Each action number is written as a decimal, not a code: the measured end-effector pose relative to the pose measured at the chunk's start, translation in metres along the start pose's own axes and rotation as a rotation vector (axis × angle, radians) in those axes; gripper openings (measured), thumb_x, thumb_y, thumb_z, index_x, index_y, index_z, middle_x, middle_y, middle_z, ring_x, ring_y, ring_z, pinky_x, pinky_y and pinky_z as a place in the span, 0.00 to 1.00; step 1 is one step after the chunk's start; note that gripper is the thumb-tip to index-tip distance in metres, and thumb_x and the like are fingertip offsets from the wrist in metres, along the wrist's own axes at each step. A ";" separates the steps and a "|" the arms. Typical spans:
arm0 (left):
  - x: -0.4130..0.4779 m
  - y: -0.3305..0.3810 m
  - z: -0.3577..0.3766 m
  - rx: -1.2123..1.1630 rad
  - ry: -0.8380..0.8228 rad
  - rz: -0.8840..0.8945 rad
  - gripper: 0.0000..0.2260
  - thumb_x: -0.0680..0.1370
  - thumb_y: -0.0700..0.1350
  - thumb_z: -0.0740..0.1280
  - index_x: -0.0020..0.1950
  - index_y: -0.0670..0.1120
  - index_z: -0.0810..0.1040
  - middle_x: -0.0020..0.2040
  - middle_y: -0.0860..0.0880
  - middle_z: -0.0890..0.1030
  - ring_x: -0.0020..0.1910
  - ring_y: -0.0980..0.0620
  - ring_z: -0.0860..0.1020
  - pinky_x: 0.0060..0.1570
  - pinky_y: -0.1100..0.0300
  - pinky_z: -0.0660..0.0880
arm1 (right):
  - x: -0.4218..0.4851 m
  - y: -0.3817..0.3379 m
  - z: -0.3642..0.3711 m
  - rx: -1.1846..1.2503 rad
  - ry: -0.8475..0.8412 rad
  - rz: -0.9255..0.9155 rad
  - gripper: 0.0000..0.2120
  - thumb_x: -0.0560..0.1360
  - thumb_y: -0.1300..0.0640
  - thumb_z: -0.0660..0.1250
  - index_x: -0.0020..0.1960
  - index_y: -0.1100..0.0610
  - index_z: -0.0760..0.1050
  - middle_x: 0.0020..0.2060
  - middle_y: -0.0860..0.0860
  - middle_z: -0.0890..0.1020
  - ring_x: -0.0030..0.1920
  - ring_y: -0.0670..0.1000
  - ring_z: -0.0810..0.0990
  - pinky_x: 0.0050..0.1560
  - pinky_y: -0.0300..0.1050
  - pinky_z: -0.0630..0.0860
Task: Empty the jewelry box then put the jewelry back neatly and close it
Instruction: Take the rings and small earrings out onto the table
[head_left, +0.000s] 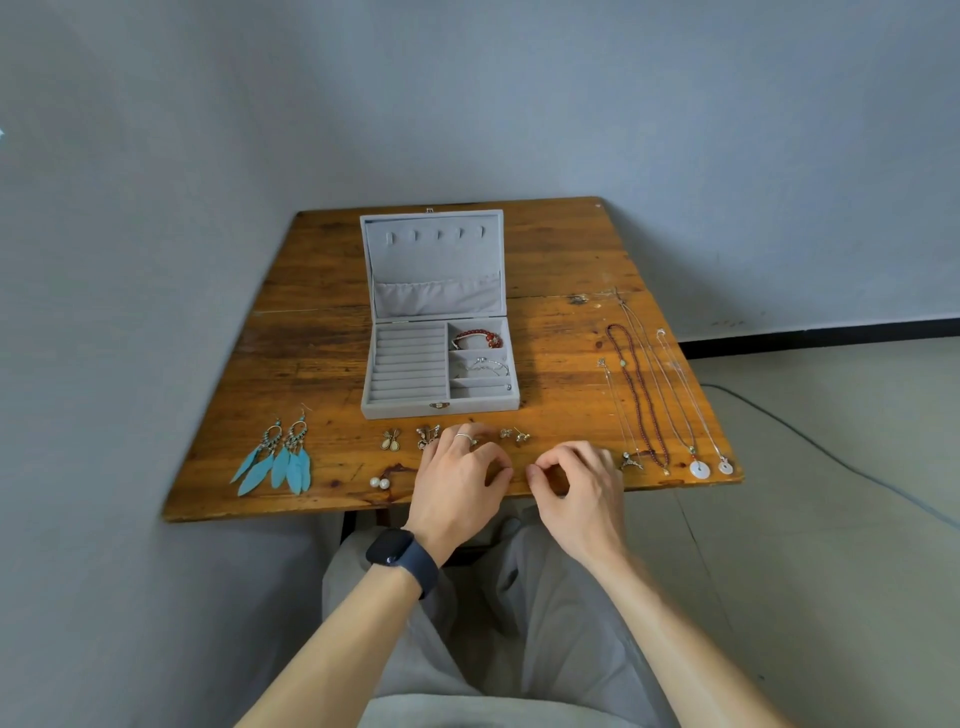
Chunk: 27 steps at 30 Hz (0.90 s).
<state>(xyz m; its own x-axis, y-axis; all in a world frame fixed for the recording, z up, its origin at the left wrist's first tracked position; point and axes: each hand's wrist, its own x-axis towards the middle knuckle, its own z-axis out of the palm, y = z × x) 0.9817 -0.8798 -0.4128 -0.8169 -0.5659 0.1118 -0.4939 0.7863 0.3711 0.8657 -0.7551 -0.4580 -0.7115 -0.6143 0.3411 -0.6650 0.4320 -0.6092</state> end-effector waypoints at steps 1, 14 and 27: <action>0.000 0.000 0.000 -0.001 0.000 0.003 0.08 0.80 0.55 0.64 0.54 0.57 0.81 0.70 0.55 0.71 0.69 0.52 0.66 0.68 0.52 0.63 | 0.000 0.000 0.000 -0.004 -0.005 0.000 0.04 0.74 0.49 0.71 0.44 0.48 0.79 0.47 0.43 0.78 0.49 0.47 0.71 0.44 0.45 0.66; -0.005 -0.003 0.002 -0.051 0.013 0.021 0.08 0.80 0.54 0.66 0.54 0.55 0.82 0.69 0.54 0.72 0.71 0.52 0.65 0.70 0.52 0.63 | 0.001 0.002 -0.002 0.042 -0.034 0.005 0.06 0.71 0.44 0.74 0.47 0.44 0.83 0.47 0.40 0.77 0.49 0.47 0.71 0.46 0.48 0.69; -0.005 -0.003 0.000 -0.029 0.020 0.016 0.09 0.79 0.55 0.66 0.56 0.56 0.83 0.69 0.54 0.72 0.71 0.52 0.65 0.69 0.51 0.62 | -0.003 0.003 -0.006 0.094 -0.050 -0.002 0.08 0.70 0.46 0.75 0.49 0.43 0.84 0.47 0.38 0.77 0.50 0.45 0.71 0.49 0.48 0.70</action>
<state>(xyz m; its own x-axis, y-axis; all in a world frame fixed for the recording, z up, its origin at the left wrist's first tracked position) 0.9877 -0.8795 -0.4142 -0.8184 -0.5584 0.1357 -0.4719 0.7878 0.3958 0.8644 -0.7485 -0.4566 -0.6962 -0.6485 0.3078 -0.6408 0.3681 -0.6738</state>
